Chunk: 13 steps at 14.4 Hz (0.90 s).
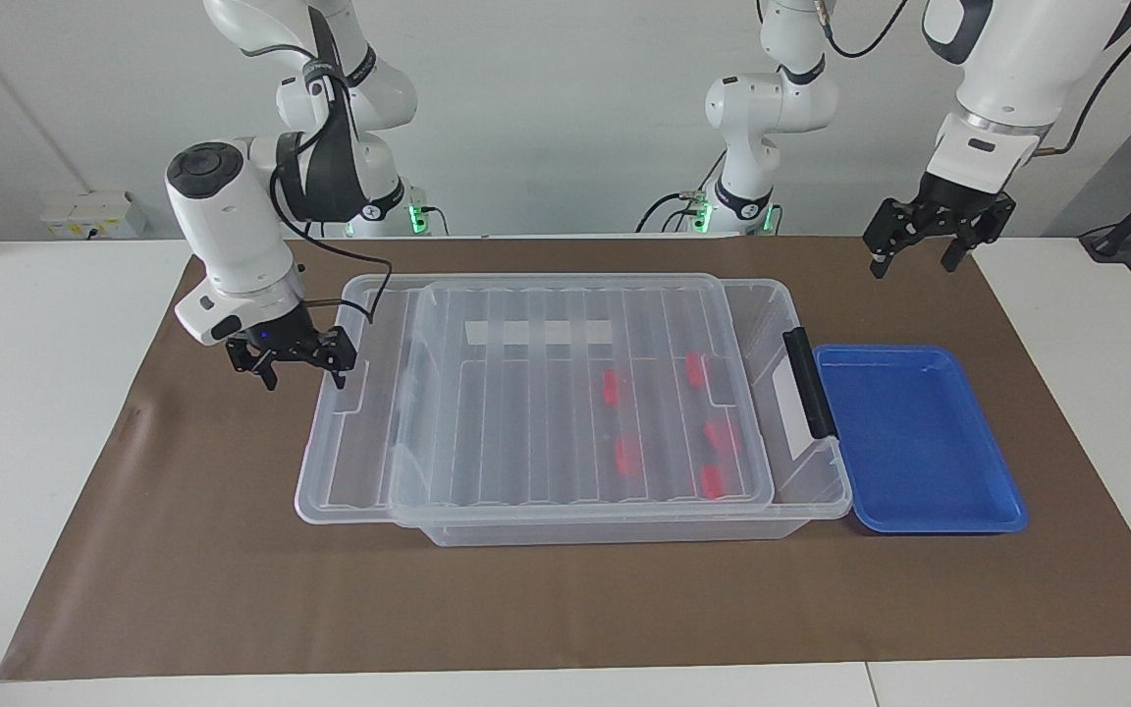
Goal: Place red block in blue tray from box
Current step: 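Slide the lid away from the tray while the left gripper reaches in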
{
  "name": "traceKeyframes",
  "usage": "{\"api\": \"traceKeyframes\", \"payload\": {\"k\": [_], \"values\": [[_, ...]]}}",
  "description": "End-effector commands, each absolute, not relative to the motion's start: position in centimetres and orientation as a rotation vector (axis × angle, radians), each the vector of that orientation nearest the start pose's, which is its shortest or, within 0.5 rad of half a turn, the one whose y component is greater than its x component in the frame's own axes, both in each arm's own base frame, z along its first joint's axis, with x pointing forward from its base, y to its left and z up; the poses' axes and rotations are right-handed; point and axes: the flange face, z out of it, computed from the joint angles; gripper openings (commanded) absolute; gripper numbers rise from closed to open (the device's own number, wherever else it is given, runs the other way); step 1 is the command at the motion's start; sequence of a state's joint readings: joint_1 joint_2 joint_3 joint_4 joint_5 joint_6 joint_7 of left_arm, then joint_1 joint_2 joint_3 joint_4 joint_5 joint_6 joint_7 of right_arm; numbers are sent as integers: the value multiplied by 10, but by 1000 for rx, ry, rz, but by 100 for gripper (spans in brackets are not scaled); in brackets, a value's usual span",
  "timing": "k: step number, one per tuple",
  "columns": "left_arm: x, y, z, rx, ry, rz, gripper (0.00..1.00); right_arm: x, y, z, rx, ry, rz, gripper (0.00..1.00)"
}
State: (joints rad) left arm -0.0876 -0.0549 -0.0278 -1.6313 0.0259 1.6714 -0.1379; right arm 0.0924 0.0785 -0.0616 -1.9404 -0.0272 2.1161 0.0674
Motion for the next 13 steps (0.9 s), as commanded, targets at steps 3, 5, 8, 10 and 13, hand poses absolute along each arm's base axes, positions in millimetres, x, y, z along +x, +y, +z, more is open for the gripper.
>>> {"api": "traceKeyframes", "payload": {"k": [3, 5, 8, 10, 13], "values": [[531, -66, 633, -3136, -71, -120, 100, 582, -26, 455, -3187, 102, -113, 100], [532, -67, 633, -3144, -74, -130, 100, 579, -32, 457, -3188, 121, -88, 100], [533, -97, 628, -3187, -284, -203, 100, 576, -44, 463, -3187, 154, -80, 100], [530, -135, 609, -3179, -525, -255, 100, 572, -55, 466, -3186, 184, -62, 100], [534, -150, 598, -3174, -481, -274, 100, 569, -66, 470, -3184, 214, -59, 100]]}}
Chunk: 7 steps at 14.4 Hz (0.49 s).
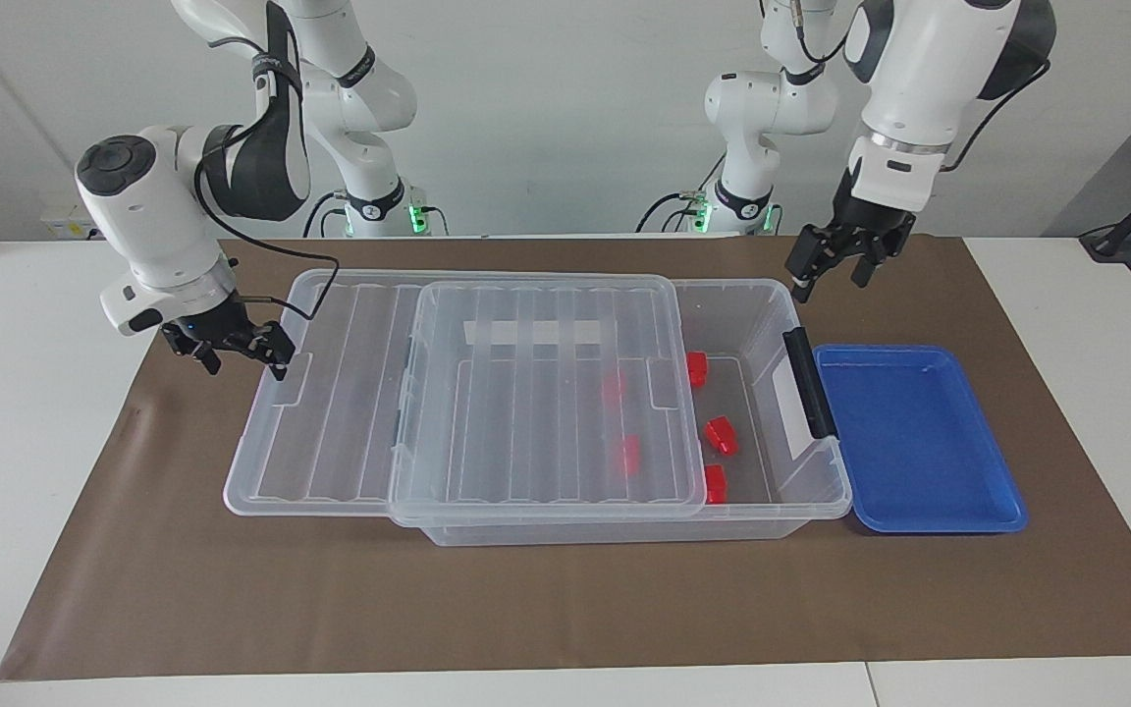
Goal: Place red block in blue tray from box
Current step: 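Slide the lid away from the tray while the left gripper reaches in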
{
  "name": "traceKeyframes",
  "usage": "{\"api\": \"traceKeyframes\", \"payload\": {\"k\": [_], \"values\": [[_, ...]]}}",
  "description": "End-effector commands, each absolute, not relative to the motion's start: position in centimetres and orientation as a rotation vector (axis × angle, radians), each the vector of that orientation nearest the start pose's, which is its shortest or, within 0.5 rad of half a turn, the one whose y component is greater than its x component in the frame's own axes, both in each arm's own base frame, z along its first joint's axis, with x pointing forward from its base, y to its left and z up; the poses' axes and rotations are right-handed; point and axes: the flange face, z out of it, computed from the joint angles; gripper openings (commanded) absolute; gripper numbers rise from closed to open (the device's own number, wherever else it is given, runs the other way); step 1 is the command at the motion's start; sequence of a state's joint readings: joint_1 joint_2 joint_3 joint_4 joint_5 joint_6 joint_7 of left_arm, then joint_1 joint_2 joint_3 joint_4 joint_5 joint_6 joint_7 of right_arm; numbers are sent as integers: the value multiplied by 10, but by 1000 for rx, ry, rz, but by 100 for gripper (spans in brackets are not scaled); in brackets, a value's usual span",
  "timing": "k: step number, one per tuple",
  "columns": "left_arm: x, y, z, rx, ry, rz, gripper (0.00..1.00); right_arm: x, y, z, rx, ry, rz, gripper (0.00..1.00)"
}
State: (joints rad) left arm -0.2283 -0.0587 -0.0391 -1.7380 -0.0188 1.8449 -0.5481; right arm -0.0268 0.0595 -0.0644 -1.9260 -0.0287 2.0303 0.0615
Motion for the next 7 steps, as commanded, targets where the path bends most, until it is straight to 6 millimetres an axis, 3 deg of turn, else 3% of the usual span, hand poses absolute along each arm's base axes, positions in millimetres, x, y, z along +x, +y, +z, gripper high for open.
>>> {"api": "traceKeyframes", "payload": {"k": [1, 2, 7], "values": [[538, -160, 589, -3157, -446, -285, 100, 569, -67, 469, -3184, 217, -49, 100], [541, -173, 575, -3132, -397, -276, 100, 568, -69, 470, -3183, 224, -51, 100], [568, -201, 511, -3081, -395, -296, 100, 567, -78, 470, -3199, 236, -50, 100]]}}
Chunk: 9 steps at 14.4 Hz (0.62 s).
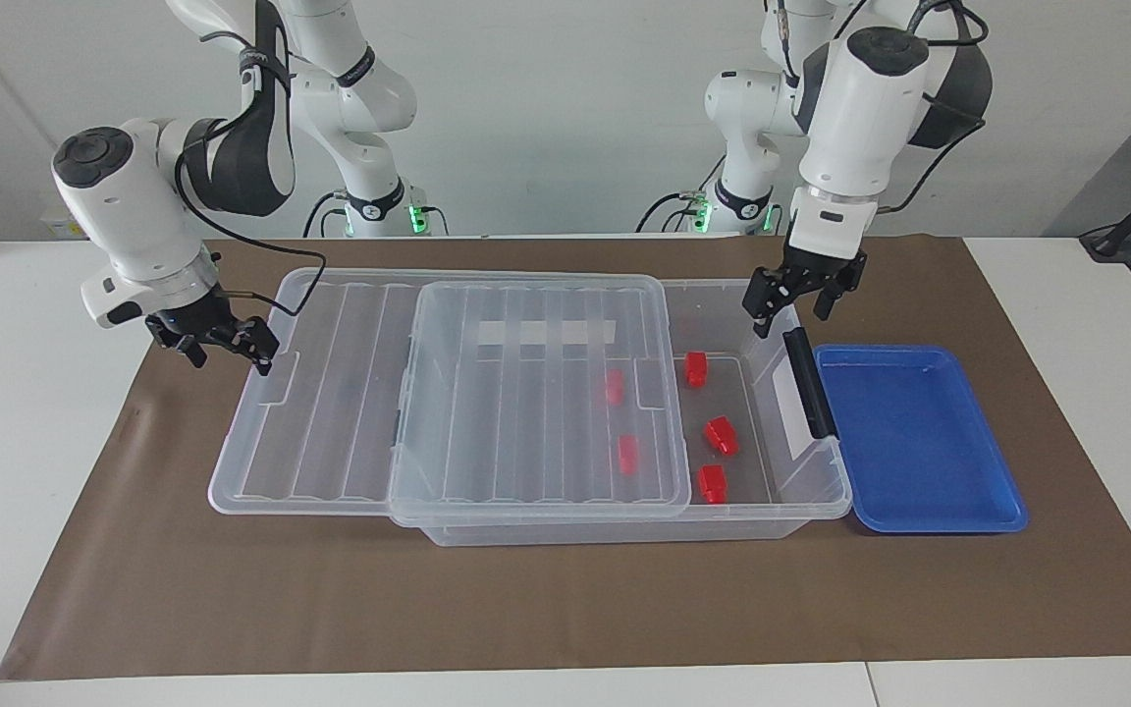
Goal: Place red block in blue tray from box
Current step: 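Slide the lid away from the tray while the left gripper reaches in, then grasp the red block nearest the tray with the left gripper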
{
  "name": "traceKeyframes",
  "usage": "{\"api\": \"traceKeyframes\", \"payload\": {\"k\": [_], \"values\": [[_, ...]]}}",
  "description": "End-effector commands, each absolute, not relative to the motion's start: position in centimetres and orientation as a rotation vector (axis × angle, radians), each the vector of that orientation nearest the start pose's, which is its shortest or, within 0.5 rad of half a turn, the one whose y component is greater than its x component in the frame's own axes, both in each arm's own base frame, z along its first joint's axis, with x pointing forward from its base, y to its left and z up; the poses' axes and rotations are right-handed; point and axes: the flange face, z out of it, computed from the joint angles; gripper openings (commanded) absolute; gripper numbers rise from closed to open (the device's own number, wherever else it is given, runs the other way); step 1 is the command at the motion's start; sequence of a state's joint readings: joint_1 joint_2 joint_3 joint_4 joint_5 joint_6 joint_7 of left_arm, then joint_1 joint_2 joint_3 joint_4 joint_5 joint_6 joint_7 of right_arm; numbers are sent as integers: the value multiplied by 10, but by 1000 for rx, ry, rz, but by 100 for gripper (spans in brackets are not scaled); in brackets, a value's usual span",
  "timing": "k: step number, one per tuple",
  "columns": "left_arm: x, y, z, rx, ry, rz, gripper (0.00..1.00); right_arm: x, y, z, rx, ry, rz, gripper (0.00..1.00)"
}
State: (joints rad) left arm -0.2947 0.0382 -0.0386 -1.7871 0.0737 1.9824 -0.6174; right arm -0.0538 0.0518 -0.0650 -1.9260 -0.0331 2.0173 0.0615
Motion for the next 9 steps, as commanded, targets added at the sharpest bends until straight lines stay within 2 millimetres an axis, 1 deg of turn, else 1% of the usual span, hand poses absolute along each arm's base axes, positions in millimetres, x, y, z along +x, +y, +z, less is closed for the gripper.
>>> {"api": "traceKeyframes", "payload": {"k": [1, 3, 5, 7, 8, 9], "values": [[566, -206, 499, -3067, -362, -295, 100, 567, -80, 471, -3221, 223, -51, 100], [560, -215, 479, -3077, -336, -309, 100, 566, -81, 471, -3238, 215, -45, 100], [558, -216, 468, -3084, -344, -323, 100, 565, -82, 470, -3239, 220, -35, 100], [553, -216, 448, -3094, -333, -337, 100, 565, -82, 470, -3239, 218, -33, 100], [554, -217, 443, -3097, -333, -342, 100, 565, -82, 471, -3239, 218, -30, 100], [556, -219, 430, -3093, -328, -318, 100, 565, -82, 475, -3243, 217, -35, 100]]}}
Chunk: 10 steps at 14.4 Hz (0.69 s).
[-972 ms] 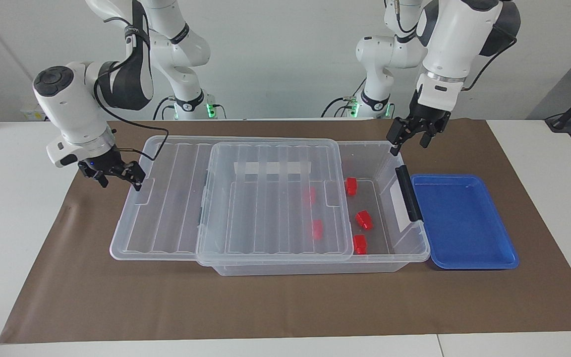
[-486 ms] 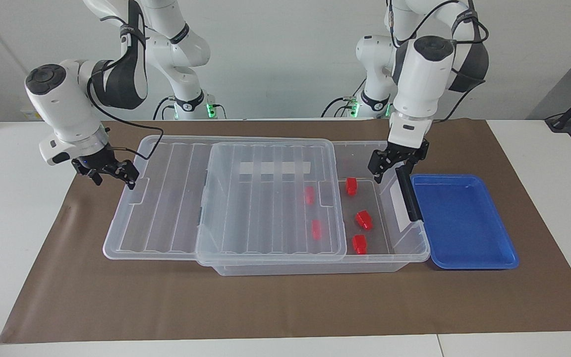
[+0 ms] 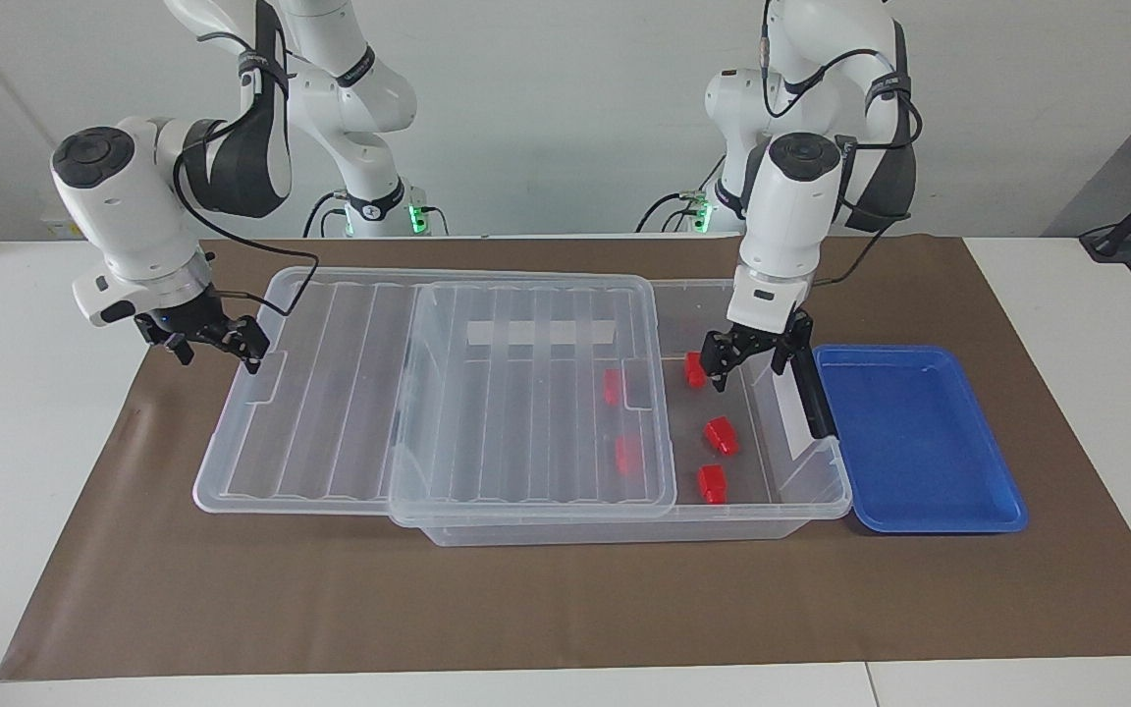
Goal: Place red block in blue tray from box
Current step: 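Grasp the red block nearest the tray with the left gripper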
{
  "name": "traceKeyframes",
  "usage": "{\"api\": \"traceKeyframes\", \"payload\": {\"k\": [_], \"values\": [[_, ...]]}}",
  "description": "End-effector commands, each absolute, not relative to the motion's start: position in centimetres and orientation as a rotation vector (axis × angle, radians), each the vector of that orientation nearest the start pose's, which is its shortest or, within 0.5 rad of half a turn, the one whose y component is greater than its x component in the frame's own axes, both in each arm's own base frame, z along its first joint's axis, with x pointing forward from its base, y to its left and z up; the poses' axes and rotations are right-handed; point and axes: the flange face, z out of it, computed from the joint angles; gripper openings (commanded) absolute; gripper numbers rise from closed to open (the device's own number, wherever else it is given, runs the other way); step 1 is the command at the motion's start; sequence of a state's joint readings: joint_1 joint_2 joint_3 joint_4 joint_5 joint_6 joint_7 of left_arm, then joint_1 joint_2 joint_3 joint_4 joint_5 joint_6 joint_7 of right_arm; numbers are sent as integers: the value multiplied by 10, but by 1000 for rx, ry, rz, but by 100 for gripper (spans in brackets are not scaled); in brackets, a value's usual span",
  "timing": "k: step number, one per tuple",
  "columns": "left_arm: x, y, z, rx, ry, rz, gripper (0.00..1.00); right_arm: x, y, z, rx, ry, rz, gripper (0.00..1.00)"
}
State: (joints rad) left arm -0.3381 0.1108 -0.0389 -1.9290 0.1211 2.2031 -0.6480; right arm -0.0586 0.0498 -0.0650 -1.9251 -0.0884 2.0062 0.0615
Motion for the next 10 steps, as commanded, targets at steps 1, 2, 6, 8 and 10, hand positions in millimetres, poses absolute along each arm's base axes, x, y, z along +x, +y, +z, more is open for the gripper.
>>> {"api": "traceKeyframes", "payload": {"k": [1, 2, 6, 8, 10], "values": [[555, -227, 425, -3094, -308, -323, 100, 565, -84, 476, -3258, 211, -31, 100], [559, -232, 410, -3082, -306, -323, 100, 565, -84, 476, -3276, 199, -25, 100], [568, -238, 365, -3030, -302, -348, 100, 565, -84, 476, -3289, 189, -22, 100], [571, -239, 350, -3035, -299, -349, 100, 565, -82, 476, -3303, 173, -22, 100], [574, -240, 336, -3044, -294, -352, 100, 565, -81, 477, -3307, 171, -25, 100]]}}
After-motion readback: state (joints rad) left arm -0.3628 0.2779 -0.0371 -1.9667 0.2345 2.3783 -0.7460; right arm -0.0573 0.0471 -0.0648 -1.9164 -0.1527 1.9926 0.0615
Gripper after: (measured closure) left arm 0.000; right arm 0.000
